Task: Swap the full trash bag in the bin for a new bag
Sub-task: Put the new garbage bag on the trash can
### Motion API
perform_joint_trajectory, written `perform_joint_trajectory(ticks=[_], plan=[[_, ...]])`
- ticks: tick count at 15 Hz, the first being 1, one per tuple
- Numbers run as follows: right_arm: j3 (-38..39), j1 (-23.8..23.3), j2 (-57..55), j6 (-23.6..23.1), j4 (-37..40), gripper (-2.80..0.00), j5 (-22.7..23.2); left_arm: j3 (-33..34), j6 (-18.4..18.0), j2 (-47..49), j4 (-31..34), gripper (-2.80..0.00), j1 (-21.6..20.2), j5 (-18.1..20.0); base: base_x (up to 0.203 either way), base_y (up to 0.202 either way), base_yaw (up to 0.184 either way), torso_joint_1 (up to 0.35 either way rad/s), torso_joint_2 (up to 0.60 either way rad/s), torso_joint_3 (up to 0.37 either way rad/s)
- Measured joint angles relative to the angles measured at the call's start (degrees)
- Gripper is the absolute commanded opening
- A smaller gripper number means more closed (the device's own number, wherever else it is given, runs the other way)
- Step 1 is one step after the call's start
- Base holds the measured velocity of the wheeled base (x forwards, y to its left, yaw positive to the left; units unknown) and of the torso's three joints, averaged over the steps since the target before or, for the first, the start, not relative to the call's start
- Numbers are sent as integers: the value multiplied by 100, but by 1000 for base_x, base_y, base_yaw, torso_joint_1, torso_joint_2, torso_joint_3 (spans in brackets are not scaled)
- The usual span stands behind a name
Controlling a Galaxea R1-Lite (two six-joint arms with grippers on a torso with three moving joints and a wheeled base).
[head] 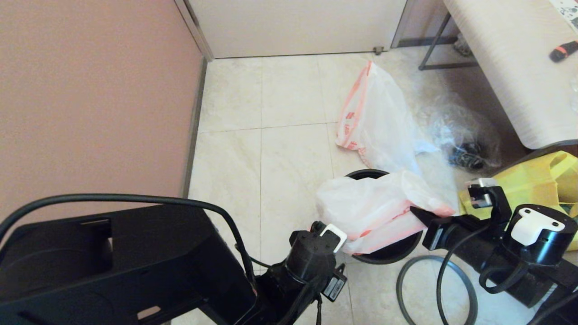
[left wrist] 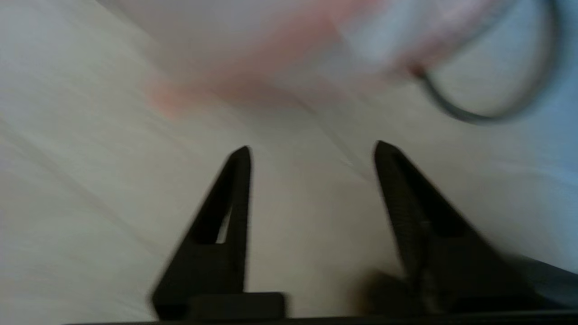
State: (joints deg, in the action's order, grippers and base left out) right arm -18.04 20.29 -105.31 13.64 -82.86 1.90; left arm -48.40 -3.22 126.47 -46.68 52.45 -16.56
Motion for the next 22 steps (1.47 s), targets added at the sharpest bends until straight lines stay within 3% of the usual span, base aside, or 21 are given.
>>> perform_joint_trajectory(ticks=[2,5,7,11,15,19,22], plan=[[-11,-2,0,32,1,-280,0,-5,823,-20,533,0,63,251,0,0,0,0,0,0],[-34,7,22,231,-5,-280,5,-41,857,22,-50,0,109,-16,0,0,0,0,0,0],[-64,7,96,440,-12,-280,62,-75,1315,40,-131,0,191,128,0,0,0,0,0,0],[-72,2,197,564,-10,-280,138,-173,2913,-122,561,0,225,1378,0,0,0,0,0,0],[-32,-4,243,821,-24,-280,394,-190,3923,-266,446,0,-215,2542,0,0,0,0,0,0],[184,-13,326,837,-21,-280,695,-432,4200,-220,450,0,-434,2770,0,0,0,0,0,0],[309,9,479,1304,1,-280,1280,-607,4232,-133,470,0,-444,2924,0,0,0,0,0,0]])
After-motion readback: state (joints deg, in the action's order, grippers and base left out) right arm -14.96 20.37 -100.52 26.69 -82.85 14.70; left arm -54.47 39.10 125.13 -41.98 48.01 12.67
